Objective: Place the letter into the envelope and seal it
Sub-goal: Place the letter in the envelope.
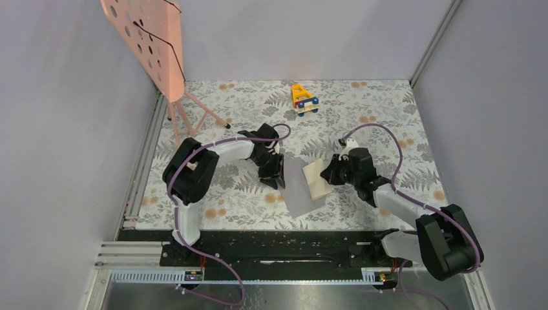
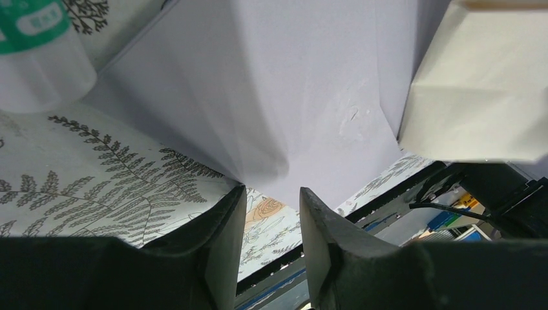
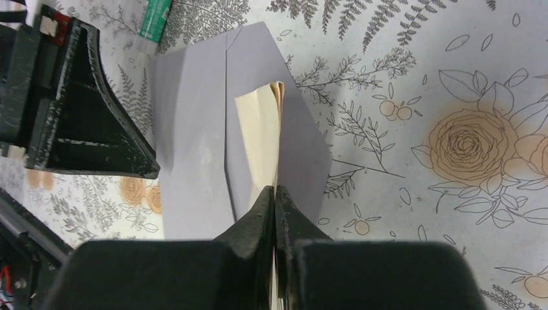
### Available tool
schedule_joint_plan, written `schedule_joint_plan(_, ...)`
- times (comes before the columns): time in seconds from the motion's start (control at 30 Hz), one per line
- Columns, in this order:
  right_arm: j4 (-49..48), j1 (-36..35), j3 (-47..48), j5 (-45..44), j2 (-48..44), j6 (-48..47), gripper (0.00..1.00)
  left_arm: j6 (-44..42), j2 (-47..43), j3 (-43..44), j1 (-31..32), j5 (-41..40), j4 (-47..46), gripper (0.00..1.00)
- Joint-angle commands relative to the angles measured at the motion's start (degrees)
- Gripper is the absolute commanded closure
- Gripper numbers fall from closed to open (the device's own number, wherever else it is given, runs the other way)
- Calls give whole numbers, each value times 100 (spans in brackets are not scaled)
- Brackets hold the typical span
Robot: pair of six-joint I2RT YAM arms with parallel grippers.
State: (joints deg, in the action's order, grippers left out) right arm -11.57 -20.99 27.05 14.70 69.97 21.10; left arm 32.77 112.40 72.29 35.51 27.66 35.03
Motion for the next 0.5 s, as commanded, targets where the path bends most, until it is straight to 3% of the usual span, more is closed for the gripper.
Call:
schedule_joint_plan(0.0, -1454, -130, -408, -459, -97, 97, 100, -156, 111, 218, 2, 67, -11, 63)
schedule_joint_plan(0.47, -2710, -230, -1212, -184, -233, 497, 100, -244, 289, 413, 8, 185, 78, 63)
